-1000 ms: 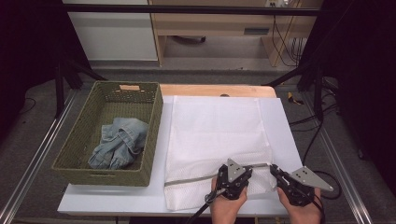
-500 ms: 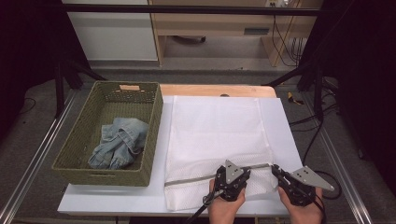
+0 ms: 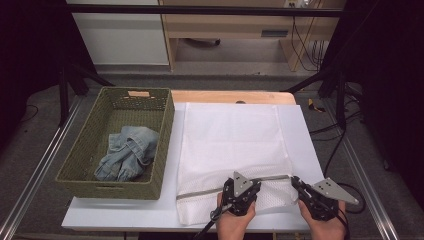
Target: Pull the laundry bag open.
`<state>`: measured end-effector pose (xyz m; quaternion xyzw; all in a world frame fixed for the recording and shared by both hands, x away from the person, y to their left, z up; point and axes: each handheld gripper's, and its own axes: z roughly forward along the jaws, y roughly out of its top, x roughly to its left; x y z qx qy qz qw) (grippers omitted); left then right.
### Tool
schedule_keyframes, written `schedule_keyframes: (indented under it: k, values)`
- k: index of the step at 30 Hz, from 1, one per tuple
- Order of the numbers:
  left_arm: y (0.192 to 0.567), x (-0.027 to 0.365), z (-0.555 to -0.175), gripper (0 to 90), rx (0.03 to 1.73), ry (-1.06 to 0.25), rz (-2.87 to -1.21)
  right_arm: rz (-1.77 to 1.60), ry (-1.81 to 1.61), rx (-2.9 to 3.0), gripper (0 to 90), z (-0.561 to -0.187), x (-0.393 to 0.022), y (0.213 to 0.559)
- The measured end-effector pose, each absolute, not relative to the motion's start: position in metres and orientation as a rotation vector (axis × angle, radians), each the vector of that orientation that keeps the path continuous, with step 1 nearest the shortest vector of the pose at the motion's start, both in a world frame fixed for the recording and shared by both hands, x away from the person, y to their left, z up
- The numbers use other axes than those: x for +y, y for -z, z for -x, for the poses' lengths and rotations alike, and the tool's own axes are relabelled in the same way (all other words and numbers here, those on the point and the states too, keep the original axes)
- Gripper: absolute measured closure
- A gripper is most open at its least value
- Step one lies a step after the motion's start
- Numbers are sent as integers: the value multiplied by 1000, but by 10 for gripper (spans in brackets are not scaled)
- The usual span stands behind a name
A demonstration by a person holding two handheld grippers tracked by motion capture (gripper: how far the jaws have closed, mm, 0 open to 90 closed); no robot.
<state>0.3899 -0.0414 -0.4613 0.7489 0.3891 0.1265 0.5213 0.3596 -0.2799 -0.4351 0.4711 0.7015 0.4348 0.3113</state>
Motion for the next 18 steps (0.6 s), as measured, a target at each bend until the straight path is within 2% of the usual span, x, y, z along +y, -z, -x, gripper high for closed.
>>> schedule_keyframes:
  k: [18]
  values:
    - [462, -23, -389, 865, 965, -324, -1785, -1242, -1153, 1852, 864, -359, -281, 435]
